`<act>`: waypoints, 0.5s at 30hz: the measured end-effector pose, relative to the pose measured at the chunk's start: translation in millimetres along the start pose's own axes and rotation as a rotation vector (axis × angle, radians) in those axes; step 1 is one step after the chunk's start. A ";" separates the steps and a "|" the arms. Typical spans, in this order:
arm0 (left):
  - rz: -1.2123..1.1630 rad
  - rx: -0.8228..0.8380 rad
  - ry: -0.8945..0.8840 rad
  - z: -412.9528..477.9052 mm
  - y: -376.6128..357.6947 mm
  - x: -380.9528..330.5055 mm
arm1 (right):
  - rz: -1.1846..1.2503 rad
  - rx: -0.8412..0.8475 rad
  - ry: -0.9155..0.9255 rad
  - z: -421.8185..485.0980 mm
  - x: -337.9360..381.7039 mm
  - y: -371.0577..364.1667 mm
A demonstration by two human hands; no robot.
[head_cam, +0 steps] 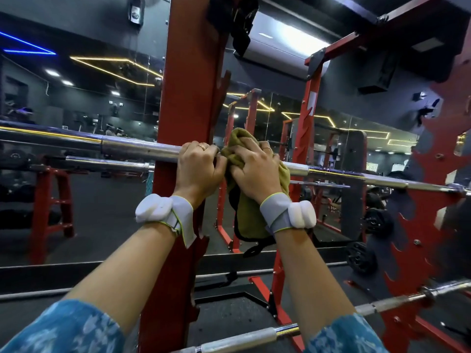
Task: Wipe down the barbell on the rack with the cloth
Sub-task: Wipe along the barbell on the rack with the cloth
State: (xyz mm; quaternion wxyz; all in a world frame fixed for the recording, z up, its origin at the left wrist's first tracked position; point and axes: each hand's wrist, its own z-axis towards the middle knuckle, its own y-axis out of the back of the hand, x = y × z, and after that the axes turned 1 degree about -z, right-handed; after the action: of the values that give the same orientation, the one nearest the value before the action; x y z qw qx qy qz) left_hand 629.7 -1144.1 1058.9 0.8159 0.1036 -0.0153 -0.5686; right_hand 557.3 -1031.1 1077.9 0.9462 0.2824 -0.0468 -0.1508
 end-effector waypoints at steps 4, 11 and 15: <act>-0.012 -0.025 -0.035 -1.9 -2.0 3.7 | 0.002 -0.009 -0.109 6.7 -14.5 4.0; -0.025 -0.015 -0.045 -3.5 -1.5 1.9 | -0.053 0.025 -0.186 17.5 0.7 7.4; -0.030 -0.015 -0.051 -3.9 -0.7 1.2 | -0.037 0.072 -0.040 20.5 12.9 7.0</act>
State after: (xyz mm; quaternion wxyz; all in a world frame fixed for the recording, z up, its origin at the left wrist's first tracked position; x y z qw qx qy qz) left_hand 630.1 -1144.8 1054.9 0.8074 0.0833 -0.0304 -0.5834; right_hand 567.8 -1040.2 1099.0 0.9313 0.3142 -0.0660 -0.1721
